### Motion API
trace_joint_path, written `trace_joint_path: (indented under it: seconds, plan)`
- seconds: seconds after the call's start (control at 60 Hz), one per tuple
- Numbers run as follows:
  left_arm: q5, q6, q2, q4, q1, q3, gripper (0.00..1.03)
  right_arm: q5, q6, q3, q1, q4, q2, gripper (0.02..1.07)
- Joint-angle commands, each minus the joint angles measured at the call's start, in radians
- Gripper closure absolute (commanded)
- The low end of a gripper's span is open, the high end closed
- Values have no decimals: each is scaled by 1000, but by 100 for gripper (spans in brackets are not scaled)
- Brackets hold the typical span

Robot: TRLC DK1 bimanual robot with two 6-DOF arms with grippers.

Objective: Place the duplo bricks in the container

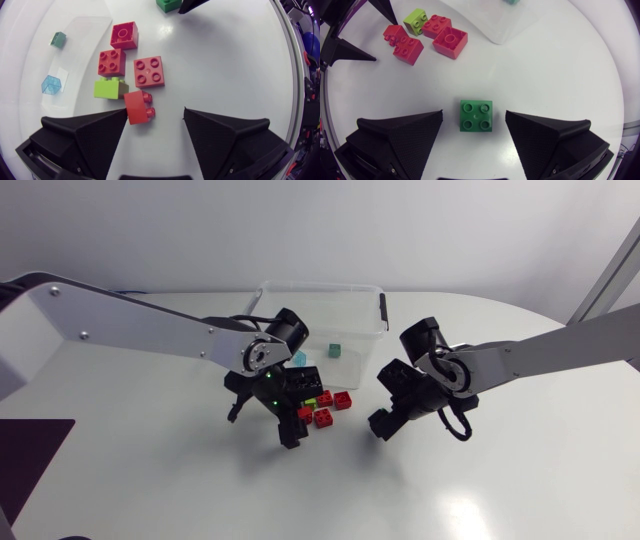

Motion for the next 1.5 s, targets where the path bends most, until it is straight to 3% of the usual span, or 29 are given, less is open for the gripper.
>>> trace_joint_path:
  seconds: [0.0,0.3,0.383,0.5,0.517,0.7,0.933,1.117,1.283,1.483]
  plan:
    - [5,15,45,-26,-8,41,21,6,-18,-7,-6,5,7,16]
    - [-13,11,77,-40,-7,80,22,0,-23,-14,-9,7,-3,16]
    - [-18,8,97,-46,-13,96,36,0,-23,-16,-9,5,-6,16]
    - [-21,0,117,-55,-18,116,72,-2,-28,-22,-11,7,-7,16]
    - [-21,-5,119,-55,-16,120,73,-2,-28,-22,-11,7,-7,16]
    - [-24,-43,134,-78,-8,151,80,-3,-28,-23,-14,5,-7,16]
    - [-27,-46,116,-133,-4,156,82,0,-20,-23,-3,5,-1,17]
    - [-26,-54,27,-167,-11,116,82,8,-20,9,-6,4,25,34]
    - [-22,-80,-99,-187,-13,87,82,14,-21,23,-3,1,56,75]
    - [-21,-126,-259,-201,-2,93,82,12,-17,-10,1,-2,14,79]
